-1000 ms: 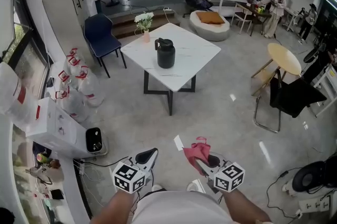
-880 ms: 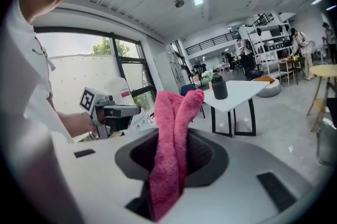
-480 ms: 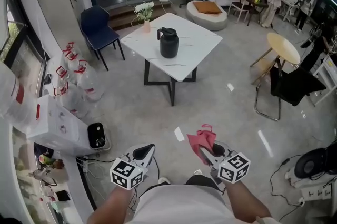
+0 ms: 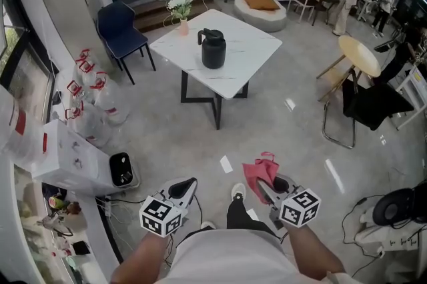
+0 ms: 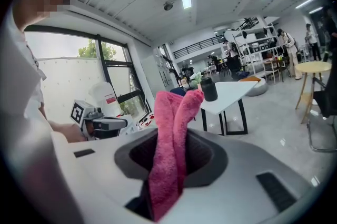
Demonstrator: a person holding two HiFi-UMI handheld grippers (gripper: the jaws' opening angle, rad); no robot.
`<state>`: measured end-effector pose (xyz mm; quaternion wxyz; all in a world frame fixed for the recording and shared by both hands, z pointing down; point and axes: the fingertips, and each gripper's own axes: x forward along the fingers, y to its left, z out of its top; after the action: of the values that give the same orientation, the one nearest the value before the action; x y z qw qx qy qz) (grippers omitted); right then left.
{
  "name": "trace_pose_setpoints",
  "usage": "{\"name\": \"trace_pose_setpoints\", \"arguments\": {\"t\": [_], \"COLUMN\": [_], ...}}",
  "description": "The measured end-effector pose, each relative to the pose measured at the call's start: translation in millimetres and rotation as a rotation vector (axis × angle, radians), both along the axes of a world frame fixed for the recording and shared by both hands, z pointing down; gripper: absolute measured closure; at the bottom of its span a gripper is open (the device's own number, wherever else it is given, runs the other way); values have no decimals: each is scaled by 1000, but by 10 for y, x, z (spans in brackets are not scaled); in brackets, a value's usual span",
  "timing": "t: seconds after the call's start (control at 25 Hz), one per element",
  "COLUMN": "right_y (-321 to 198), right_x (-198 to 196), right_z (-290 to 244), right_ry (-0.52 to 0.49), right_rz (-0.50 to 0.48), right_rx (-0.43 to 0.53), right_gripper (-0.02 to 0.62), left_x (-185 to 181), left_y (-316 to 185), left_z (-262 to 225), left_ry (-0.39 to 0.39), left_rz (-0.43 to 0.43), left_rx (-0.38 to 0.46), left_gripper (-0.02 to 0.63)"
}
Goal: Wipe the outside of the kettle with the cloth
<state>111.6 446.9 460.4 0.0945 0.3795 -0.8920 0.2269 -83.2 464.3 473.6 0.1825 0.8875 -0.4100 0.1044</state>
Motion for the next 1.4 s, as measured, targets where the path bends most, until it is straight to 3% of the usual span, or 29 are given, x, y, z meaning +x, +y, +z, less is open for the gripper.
{"name": "trace_pose_setpoints", "arguments": {"t": [0.24,0.84,1.16,1.4], "right_y": [-425,-2060,-2546,-2799], "right_x": [-5,166,486,693], "right_z": [81,-77,160,269], "right_ry": [-30,-65,-71,-88], "right_rz": [-13,-130,-168,-141], "right_rx": [-14,6,-21,-68], "right_gripper": [483,488,488,488], "left_x": [56,477,800,773], "left_y": [-386,-2005,-2487,-2575], "left_z": [49,-262,-71,-36], "left_ry": [-19,-37,-43,-74], "left_rz": [-8,-64,-102,-131], "left_rx": [-14,29,12,-37], "left_gripper": [606,606,606,606]}}
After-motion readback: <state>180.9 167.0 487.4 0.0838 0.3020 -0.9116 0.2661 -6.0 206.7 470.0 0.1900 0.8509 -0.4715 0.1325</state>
